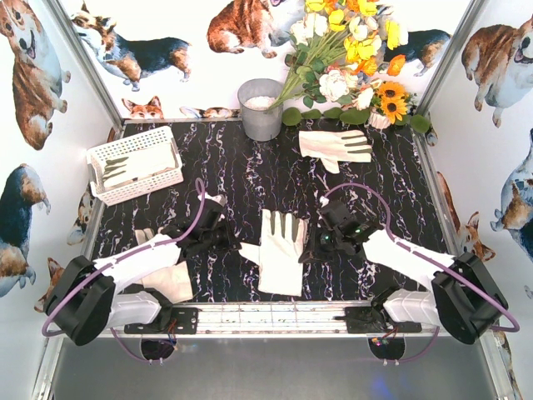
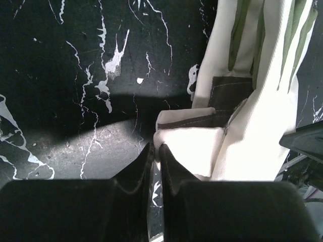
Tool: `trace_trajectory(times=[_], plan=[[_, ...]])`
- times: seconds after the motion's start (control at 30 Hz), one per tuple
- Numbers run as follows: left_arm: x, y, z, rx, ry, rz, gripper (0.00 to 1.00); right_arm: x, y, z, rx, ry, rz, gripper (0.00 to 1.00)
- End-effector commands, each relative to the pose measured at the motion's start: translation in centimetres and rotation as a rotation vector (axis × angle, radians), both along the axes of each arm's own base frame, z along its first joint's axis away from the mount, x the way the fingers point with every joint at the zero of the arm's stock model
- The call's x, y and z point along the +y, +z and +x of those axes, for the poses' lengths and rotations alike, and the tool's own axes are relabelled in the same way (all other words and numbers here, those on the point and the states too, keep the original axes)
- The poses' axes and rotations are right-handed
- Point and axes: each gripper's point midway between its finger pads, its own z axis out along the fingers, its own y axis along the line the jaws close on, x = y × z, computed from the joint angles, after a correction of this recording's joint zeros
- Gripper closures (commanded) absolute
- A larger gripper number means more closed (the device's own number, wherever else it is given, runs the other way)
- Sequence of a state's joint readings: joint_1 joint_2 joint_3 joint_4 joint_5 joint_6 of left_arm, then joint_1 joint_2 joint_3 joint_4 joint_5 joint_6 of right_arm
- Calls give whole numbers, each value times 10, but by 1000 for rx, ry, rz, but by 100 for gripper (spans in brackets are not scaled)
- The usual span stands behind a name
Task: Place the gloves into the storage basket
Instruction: Adjust the glove at the center of the board.
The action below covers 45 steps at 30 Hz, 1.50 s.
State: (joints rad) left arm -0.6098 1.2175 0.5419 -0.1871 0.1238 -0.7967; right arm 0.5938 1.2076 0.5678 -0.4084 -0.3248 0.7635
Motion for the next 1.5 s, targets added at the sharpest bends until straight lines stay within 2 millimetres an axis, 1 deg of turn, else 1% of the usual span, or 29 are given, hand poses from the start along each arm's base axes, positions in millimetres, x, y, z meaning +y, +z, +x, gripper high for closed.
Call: trace_trajectory(times=[0.0,0.27,0.57,0.77,0.9,1.03,1.07,1.13,1.17,1.27,1.33,1.47], plan=[[7,2,16,-37,16,35,100,1,4,7,-16,-3,-18,100],[0,-4,17,-18,-2,18,100,-3,-2,8,0,-19,-53,100],[-1,-8,16,-10,-4,12,100,-6,3,12,-35,-39,-54,100],[-1,-15,14,7,-16,27,100,-5,-5,13,-11,-34,-69,100],[-3,-2,19,-30,-42,29,83,-3,-9,13,8,-25,-73,100],[2,17,25,-83,-54,72,69,-2,-10,14,4,-26,-73,100],[1,23,27,-99,-61,80,67,-3,-10,14,5,-27,-73,100],[-6,35,26,-125,-89,69,65,-2,-10,14,7,-26,-73,100],[-13,40,25,-135,-109,51,65,-2,-10,14,7,-27,-73,100],[-39,50,15,-132,-185,-41,63,-2,-10,14,7,-24,-73,100],[-52,48,9,-111,-216,-93,60,-2,-11,15,8,-25,-72,100],[-68,40,0,-78,-248,-148,59,-2,-10,15,6,-25,-72,100]])
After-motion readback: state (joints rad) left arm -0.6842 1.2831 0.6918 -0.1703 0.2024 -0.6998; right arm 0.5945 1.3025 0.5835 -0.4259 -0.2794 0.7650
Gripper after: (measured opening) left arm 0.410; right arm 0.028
